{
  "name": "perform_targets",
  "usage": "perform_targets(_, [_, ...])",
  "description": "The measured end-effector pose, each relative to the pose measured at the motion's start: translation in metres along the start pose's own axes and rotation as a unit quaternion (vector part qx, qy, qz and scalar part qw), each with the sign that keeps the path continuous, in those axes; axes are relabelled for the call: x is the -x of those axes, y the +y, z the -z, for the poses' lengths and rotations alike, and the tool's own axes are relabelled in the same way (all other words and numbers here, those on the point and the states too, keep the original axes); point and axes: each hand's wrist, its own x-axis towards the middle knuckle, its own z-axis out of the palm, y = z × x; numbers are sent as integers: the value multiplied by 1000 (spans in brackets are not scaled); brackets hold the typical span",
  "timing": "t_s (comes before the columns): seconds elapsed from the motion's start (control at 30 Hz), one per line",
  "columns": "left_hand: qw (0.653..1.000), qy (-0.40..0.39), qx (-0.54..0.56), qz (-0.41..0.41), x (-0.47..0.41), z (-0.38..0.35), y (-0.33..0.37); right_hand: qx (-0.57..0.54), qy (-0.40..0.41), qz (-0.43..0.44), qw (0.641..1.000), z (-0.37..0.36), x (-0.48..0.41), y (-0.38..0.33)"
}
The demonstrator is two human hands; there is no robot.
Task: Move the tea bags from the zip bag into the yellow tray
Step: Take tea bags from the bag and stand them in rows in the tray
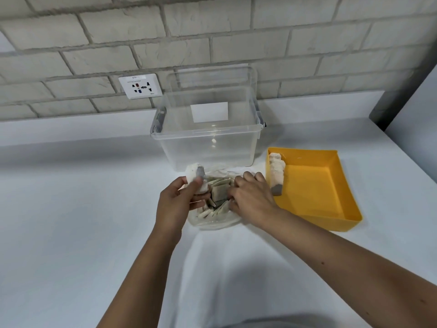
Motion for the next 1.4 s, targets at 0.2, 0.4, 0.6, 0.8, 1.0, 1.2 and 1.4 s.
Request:
perform_targets(0.2, [998, 31, -45, -38, -2, 2, -4, -164, 14, 7, 986, 19, 2, 15])
perform_targets(0.4, [992, -18, -113, -47, -2, -9, -7, -430, -16, 30, 902, 58, 2, 26])
perform_targets(0.6, [996, -50, -69, -8, 6, -23, -3, -470, 10, -10, 883, 61, -14, 25])
perform_targets(0.8, [994, -95, -45, 5, 8, -19, 0, -520, 16, -58, 852, 52, -17, 21])
perform_targets(1.0, [996, 32, -78, -18, 0, -10, -7, -433, 29, -89, 897, 28, -14, 18])
perform_targets(1.2, [997, 46, -60, -32, -1, -10, -5, -50, -46, 19, 998, -2, -10, 3])
perform_targets(1.4, [997, 66, -37, -25, -5, -1, -5, -299, -21, -24, 954, 14, -6, 22])
